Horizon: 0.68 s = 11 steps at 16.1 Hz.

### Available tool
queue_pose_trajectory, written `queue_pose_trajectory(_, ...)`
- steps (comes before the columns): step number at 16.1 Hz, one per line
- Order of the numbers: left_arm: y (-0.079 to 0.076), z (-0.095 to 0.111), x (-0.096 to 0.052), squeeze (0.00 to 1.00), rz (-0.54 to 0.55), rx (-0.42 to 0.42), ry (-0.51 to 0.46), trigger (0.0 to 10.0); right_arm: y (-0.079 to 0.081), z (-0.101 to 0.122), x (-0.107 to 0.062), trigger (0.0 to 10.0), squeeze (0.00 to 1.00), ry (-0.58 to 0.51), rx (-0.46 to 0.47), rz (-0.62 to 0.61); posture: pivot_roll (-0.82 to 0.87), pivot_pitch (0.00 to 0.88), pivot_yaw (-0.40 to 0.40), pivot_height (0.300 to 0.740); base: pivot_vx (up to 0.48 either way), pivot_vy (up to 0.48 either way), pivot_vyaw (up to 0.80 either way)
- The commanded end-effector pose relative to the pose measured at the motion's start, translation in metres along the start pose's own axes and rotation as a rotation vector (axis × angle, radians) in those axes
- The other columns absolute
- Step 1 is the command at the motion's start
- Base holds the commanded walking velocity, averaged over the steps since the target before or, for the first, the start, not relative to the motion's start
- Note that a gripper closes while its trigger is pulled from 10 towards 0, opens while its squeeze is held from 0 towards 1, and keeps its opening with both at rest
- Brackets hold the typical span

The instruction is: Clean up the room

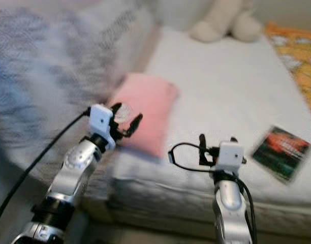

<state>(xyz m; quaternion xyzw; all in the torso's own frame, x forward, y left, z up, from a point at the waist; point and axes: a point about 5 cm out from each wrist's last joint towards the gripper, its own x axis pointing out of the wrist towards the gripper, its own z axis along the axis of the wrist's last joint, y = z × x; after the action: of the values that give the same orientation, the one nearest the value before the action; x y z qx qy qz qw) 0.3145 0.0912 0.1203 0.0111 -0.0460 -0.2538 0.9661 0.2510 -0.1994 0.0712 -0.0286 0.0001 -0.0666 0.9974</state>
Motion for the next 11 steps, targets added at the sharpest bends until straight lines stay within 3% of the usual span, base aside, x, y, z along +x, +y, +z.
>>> queue_pose_trajectory(1, -0.001, -0.002, 0.006, 0.00, 0.011, -0.028, 0.013, 10.0, -0.006, -0.002, 0.004, 10.0, 0.00, 0.024, -0.026, -0.001, -0.03, 0.000, 0.040, 0.688, 0.000, -0.435, -0.41)
queue_pose_trajectory(3, 0.005, -0.003, 0.010, 0.00, 0.065, -0.066, 0.022, 10.0, -0.006, 0.000, 0.010, 10.0, 0.00, 0.021, -0.030, 0.009, -0.03, 0.000, 0.038, 0.675, 0.129, -0.416, -0.41)
queue_pose_trajectory(4, 0.021, -0.010, 0.011, 0.00, 0.201, -0.159, 0.060, 10.0, -0.005, 0.004, 0.016, 10.0, 0.00, 0.008, -0.031, 0.012, -0.04, 0.000, 0.039, 0.662, 0.345, -0.330, -0.42)
queue_pose_trajectory(6, 0.027, -0.020, 0.004, 0.00, 0.274, -0.216, 0.088, 10.0, -0.006, 0.003, 0.017, 10.0, 0.00, 0.009, -0.029, 0.013, -0.04, 0.000, 0.037, 0.646, 0.366, -0.307, -0.43)
queue_pose_trajectory(9, 0.019, -0.025, 0.002, 0.00, 0.250, -0.184, 0.107, 10.0, -0.006, -0.005, 0.012, 10.0, 0.00, 0.038, -0.036, 0.022, -0.04, 0.000, 0.032, 0.621, 0.381, -0.287, -0.46)
queue_pose_trajectory(11, 0.020, -0.023, 0.011, 0.00, 0.264, -0.164, 0.113, 10.0, -0.002, -0.004, 0.013, 10.0, 0.00, 0.028, -0.048, 0.038, -0.04, 0.000, 0.033, 0.617, 0.422, -0.129, -0.26)
